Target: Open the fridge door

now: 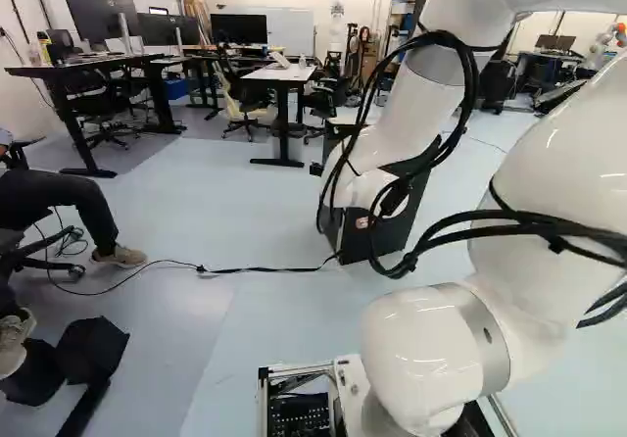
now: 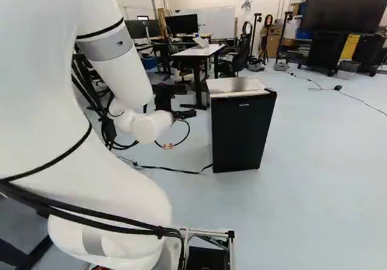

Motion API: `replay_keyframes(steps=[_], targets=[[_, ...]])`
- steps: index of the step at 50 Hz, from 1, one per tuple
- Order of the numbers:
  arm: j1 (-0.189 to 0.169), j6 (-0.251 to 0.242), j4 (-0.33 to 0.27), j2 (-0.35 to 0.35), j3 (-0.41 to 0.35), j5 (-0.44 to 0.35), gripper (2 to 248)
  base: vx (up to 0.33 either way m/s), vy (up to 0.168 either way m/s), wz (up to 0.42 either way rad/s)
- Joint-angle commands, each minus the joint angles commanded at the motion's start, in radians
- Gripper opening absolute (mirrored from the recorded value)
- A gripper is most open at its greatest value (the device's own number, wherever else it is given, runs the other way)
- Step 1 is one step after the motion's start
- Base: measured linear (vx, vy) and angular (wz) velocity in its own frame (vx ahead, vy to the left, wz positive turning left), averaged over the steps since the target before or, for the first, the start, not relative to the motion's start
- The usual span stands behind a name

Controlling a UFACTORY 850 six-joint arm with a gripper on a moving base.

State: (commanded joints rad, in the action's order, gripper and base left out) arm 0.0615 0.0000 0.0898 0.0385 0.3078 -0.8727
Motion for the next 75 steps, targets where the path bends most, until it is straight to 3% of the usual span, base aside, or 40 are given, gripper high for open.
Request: replay_keyframes(steps=[40, 75], targets=[[0.085, 0.000, 0.164, -0.132, 0.137, 0.000, 247, 0.000, 0.000, 0.000], [0.118, 0.000, 0.323, -0.256, 0.275, 0.000, 247, 0.000, 0.000, 0.000]])
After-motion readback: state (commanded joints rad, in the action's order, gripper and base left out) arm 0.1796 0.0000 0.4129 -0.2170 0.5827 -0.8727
